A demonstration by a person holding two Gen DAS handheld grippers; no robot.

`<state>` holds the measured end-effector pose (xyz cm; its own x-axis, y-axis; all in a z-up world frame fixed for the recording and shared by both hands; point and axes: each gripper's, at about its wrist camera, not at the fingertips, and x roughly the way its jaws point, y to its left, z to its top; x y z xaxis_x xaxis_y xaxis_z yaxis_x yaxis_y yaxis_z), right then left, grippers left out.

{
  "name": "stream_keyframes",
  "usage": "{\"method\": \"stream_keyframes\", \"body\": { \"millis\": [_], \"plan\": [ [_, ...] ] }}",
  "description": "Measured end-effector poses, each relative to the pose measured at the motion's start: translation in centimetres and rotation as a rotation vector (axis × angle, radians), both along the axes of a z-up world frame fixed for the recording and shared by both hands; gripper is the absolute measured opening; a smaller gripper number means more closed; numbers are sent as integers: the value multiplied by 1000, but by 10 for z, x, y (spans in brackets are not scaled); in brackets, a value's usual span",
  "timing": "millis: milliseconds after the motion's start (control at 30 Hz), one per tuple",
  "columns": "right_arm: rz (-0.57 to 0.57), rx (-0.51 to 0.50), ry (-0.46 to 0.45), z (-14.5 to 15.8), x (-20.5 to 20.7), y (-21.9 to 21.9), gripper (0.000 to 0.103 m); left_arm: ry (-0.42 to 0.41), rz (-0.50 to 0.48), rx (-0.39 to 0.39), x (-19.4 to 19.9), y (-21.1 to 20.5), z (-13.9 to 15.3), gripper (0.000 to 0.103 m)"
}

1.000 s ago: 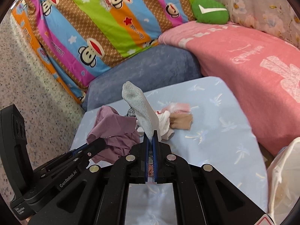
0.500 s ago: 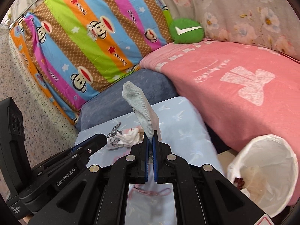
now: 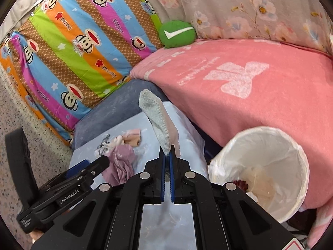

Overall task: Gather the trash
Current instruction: 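Carry the mauve pouch and grey sock in both grippers over the white bin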

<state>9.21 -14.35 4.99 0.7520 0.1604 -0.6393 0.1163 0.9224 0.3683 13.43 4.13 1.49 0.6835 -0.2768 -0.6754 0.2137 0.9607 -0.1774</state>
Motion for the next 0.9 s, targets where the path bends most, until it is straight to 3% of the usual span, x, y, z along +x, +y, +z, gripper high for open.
{"method": "stream_keyframes", "body": {
  "millis": [267,567,600,667,700,767,900],
  "plan": [
    [39,29,60,-40,10,21,3,207,134,20,19,47,-80,75],
    [81,37,115,-68,33,45,3,251,174,1,40,45,-104,73],
    [82,38,118,-70,35,46,3,254,179,8,43,45,-107,70],
    [85,41,125,-73,37,48,3,275,175,8,46,44,-114,49],
    [87,41,127,-74,38,49,3,289,174,1,48,45,-116,45],
    [92,39,130,-75,39,51,3,304,172,-18,47,45,-117,26],
    [95,43,124,-74,40,52,3,283,151,-22,36,44,-106,19]
  ]
}}
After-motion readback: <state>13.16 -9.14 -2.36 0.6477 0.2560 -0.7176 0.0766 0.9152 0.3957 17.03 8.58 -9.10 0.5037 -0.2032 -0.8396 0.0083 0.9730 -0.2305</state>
